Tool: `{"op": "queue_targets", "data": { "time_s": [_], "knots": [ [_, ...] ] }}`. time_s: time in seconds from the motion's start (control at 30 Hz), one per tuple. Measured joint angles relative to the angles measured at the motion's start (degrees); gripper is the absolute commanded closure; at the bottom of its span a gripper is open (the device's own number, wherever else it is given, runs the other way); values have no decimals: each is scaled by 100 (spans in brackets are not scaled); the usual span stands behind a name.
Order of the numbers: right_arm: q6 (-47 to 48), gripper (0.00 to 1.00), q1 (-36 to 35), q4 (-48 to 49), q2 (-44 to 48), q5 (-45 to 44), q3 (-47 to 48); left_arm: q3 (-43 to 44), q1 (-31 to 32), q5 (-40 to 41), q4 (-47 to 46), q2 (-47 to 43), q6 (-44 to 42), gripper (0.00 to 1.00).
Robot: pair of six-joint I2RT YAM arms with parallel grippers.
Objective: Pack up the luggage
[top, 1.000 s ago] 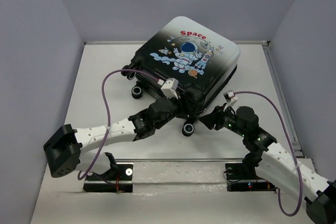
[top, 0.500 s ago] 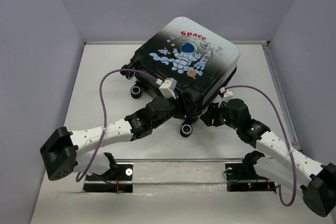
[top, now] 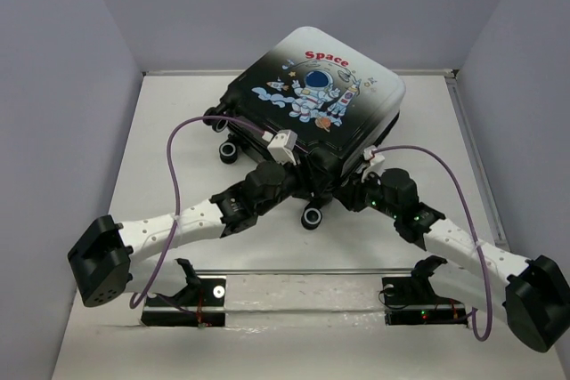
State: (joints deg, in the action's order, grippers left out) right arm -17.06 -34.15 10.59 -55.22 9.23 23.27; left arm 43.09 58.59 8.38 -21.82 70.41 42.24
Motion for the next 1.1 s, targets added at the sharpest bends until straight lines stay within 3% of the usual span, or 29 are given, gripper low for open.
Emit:
{"op": "queue_targets", "data": {
  "time_s": [0.13,0.53,0.63,0.8,0.83,0.87,0.97,1.1],
  "knots": [
    [-22,93,2,428,-15,39,-275,0,-15,-7,0,0,0,94],
    [-647,93,-142,1296,254,-20,-857,313,-17,-164,90,313,-9,94],
    [-881,93,-664,1460,197,-483,-881,699,-17,-345,291,629,-31,94],
    [-1187,93,-1742,2059,-682,-1805,-608,1399,-7,-798,901,1174,-44,92],
    [-1235,93,-1840,2170,-813,-2024,-573,1493,-11,-850,1045,1198,-50,84],
    [-1318,93,-1950,2354,-957,-2249,-551,1657,-22,-931,1303,1231,-85,53],
    [-1486,93,-2076,2522,-1049,-2640,-551,2092,-63,-1095,1928,1335,-269,9],
    [-1646,93,-2192,2177,-629,-2796,-603,2350,-223,-1091,2481,1233,-693,4]
  ]
}}
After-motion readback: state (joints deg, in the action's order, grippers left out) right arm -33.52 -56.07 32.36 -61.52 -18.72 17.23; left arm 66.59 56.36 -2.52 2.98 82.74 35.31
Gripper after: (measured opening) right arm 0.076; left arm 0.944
